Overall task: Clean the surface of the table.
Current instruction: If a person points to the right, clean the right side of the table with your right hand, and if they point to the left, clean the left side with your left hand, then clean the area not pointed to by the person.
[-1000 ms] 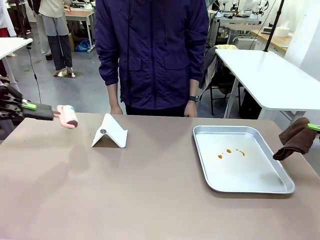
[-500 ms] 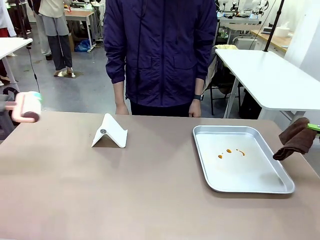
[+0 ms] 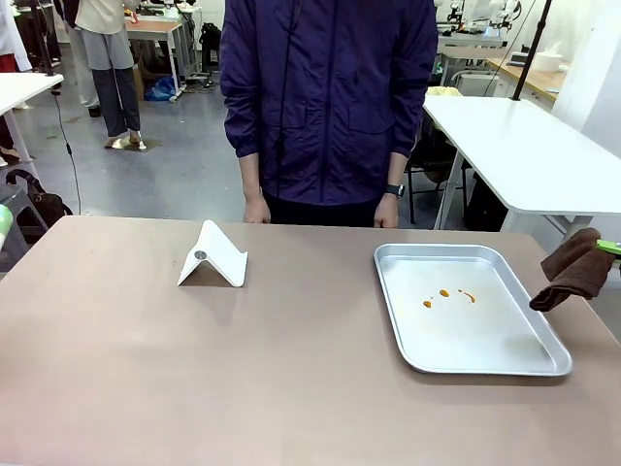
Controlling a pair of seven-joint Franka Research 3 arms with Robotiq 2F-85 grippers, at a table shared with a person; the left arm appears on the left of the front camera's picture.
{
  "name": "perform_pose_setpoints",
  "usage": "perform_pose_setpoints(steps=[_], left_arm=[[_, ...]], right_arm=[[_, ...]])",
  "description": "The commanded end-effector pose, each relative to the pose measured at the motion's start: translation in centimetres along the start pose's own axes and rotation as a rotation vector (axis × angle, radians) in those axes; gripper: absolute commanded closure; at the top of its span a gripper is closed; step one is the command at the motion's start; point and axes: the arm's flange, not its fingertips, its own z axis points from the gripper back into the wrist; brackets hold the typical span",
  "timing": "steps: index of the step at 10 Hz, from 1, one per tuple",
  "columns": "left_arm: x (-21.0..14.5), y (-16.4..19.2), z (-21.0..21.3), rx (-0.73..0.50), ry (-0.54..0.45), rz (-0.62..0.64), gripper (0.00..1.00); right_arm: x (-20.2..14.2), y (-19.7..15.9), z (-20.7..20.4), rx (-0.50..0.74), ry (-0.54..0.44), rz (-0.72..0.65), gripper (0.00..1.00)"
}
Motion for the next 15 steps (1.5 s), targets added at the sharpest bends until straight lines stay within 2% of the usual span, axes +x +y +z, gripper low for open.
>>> perform_pose_setpoints(steps=[1,3,4,15], left_arm=[[-0.6,0.6,5.2,-0.045,0.048,-0.027,0.78],[-1.0,2.4,7.4,-0.055,0.067,-0.001,0.78],[-0.6,3.1,0.2,-0.018,0.012,-0.005,0.78],[-0.6,3.1,0.2,-0.018,0.012,-0.005,0.78]], right_arm=[[-0.1,0.6,0.2,0.007,0.013,0.007,0.95],[-0.1,0.6,0.2,0.007,0.013,0.007,0.95],[-0.1,0.6,0.2,0.007,0.013,0.007,0.95],[-0.1,0.6,0.2,0.007,0.013,0.007,0.95]])
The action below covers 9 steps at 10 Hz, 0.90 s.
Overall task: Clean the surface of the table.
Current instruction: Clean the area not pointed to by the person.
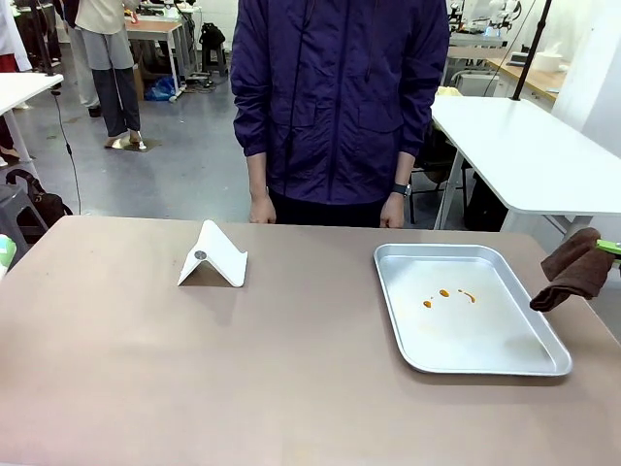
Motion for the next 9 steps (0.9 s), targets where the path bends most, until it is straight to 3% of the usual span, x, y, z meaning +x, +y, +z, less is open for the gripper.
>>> perform_pose_setpoints(steps=[1,4,9], left_arm=[[-0.3,-0.6,-0.4,-0.003,-0.020,0.001,0.78],[-0.3,-0.6,-0.4,-0.003,-0.020,0.001,0.78],[-0.3,-0.6,-0.4,-0.003,-0.020,0.001,0.78]], right_arm=[[-0.1,0.6,0.3,0.007,0.012,0.006,0.95],[-0.1,1.9,-1.6,-0.083,0.029,0.069,0.92],[2.2,7.9,-10.7,-0.473,0.199,0.279,0.92]])
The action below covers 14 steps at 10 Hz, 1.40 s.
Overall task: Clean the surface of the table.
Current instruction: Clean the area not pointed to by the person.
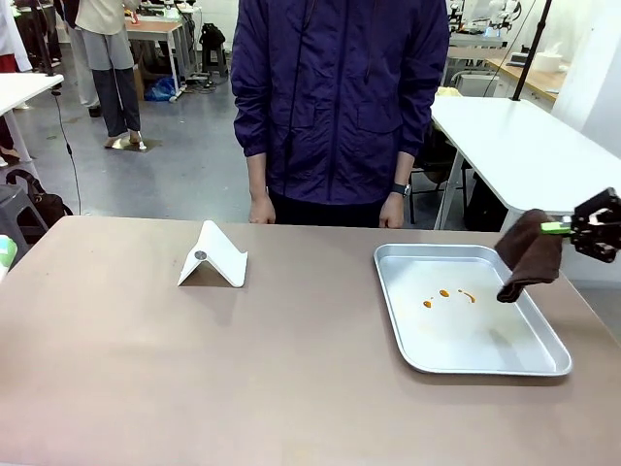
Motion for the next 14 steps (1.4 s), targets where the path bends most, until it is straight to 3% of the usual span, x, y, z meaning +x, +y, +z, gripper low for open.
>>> perform_pose_setpoints(steps=[1,3,4,7,14], left_arm=[[-0.2,-0.6,-0.3,-0.002,-0.019,0.000,0.78],[-0.2,-0.6,-0.3,-0.002,-0.019,0.000,0.78],[-0.2,-0.6,-0.3,-0.002,-0.019,0.000,0.78],[-0.2,-0.6,-0.3,-0.002,-0.019,0.000,0.78],[-0.2,-0.6,-0.3,-0.002,-0.019,0.000,0.78]], right_arm=[[1.9,1.5,-1.4,-0.201,0.081,0.100,0.92],[3.8,2.2,-3.2,-0.398,0.092,0.183,0.92],[4.4,2.0,-4.2,-0.460,0.145,0.216,0.92],[5.6,-0.2,-7.3,-0.569,0.179,0.223,0.92],[5.8,-5.8,-16.0,-0.375,0.172,0.106,0.92]])
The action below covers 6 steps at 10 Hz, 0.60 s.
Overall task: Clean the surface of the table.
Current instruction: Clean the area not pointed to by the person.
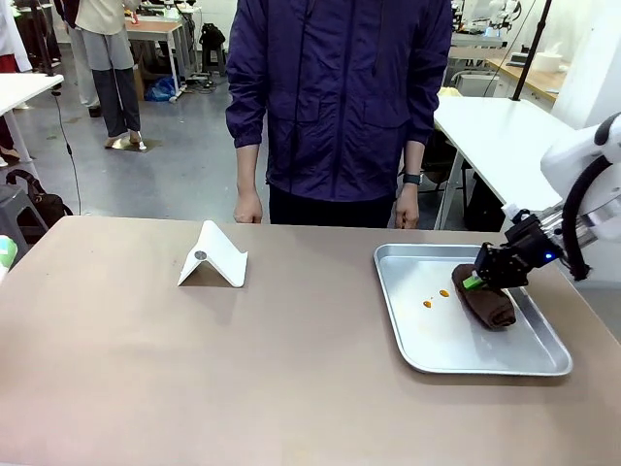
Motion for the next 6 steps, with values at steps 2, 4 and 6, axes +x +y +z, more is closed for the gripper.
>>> perform_pose_setpoints(steps=[2,4,6], left_arm=[[-0.2,-0.6,-0.3,-0.002,-0.019,0.000,0.78],[-0.2,-0.6,-0.3,-0.002,-0.019,0.000,0.78],[-0.2,-0.6,-0.3,-0.002,-0.019,0.000,0.78]], right_arm=[[0.5,0.4,-1.9,0.137,0.001,-0.017,0.92],[-0.3,1.0,-4.0,0.221,0.090,-0.028,0.92],[-1.2,2.3,-5.3,0.246,0.156,0.012,0.92]])
